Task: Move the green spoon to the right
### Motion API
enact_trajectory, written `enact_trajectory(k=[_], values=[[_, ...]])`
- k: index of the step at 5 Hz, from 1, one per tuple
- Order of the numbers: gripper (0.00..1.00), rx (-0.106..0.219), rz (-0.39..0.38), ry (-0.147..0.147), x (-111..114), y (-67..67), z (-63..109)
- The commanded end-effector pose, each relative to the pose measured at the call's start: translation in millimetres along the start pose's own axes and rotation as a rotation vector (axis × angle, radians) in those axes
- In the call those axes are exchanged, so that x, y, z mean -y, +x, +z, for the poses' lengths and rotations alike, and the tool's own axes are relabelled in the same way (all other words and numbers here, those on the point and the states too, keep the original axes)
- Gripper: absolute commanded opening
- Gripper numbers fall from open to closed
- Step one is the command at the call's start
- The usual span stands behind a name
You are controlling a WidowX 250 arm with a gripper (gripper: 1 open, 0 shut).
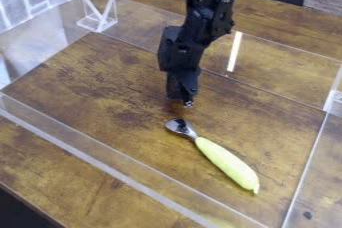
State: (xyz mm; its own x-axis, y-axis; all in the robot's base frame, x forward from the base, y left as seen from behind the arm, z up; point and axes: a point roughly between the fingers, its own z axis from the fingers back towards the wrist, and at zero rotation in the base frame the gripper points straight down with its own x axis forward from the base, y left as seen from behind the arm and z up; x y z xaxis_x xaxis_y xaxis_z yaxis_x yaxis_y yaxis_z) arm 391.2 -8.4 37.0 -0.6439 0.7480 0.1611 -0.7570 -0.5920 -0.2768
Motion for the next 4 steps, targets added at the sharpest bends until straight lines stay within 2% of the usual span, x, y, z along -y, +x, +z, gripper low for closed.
enact_trajectory(k=[1, 2, 3, 4], values=[[0.0, -0.048, 0.025, -0.035, 19, 5.1, 36.5], [0.0, -0.045, 0.019, -0.027, 23, 4.2, 50.2], [0.0, -0.042, 0.021, -0.021, 26, 10.4, 54.7], [1.0, -0.038, 0.102, -0.007, 28, 18.5, 57.9]])
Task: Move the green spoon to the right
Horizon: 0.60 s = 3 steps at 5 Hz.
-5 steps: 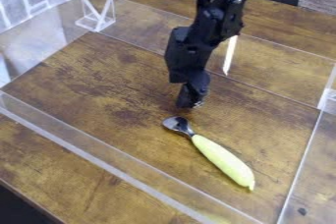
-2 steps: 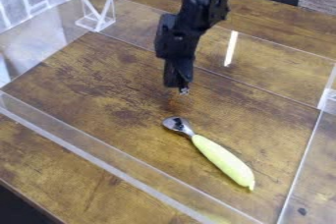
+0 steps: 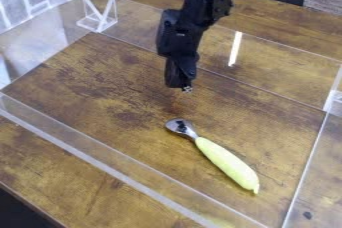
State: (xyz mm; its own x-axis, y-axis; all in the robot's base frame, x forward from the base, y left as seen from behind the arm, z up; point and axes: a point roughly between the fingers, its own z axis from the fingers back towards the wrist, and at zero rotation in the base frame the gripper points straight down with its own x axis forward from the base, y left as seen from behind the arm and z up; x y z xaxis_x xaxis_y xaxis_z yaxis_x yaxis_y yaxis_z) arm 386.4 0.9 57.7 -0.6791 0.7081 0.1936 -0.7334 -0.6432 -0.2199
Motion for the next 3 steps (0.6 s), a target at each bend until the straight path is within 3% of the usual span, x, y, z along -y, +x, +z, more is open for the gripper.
enact_trajectory(k=[1, 3], values=[[1.0, -0.085, 0.163, -0.065, 20, 15.7, 44.6], [1.0, -0.108, 0.332, -0.096, 37, 31.3, 57.7]])
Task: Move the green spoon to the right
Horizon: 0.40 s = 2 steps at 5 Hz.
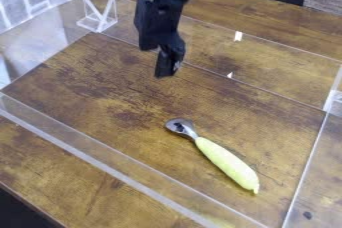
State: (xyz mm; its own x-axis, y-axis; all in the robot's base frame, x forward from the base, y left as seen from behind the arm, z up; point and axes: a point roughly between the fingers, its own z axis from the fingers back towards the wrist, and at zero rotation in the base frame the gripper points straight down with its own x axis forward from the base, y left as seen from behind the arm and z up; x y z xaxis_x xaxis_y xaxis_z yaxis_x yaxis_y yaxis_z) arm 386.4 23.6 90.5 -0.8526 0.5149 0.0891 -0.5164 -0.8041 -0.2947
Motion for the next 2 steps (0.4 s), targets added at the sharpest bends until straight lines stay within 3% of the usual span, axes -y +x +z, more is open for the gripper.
enact_trajectory(k=[1, 2], values=[[1.0, -0.1, 0.13, -0.09, 27.7, 9.2, 41.4], [1.0, -0.122, 0.12, -0.106, 30.9, 14.3, 36.4]])
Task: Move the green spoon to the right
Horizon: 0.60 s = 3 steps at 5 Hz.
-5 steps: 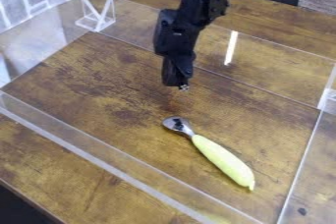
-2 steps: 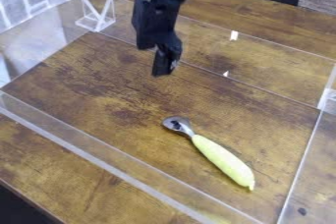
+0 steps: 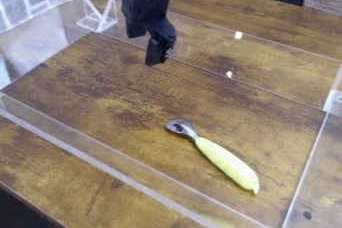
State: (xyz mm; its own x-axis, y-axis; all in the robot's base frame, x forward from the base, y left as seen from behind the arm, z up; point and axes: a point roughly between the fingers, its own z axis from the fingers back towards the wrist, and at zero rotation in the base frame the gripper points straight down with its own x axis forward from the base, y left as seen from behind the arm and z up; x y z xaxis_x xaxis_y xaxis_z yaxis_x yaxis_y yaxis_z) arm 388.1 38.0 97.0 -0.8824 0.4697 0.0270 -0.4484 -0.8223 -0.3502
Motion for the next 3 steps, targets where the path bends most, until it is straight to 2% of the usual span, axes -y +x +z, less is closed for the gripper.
enact_trajectory(k=[1, 3], values=[[1.0, -0.105, 0.046, -0.072, 25, 11.5, 26.7], [1.0, -0.124, 0.082, -0.093, 39, 14.6, -0.8]])
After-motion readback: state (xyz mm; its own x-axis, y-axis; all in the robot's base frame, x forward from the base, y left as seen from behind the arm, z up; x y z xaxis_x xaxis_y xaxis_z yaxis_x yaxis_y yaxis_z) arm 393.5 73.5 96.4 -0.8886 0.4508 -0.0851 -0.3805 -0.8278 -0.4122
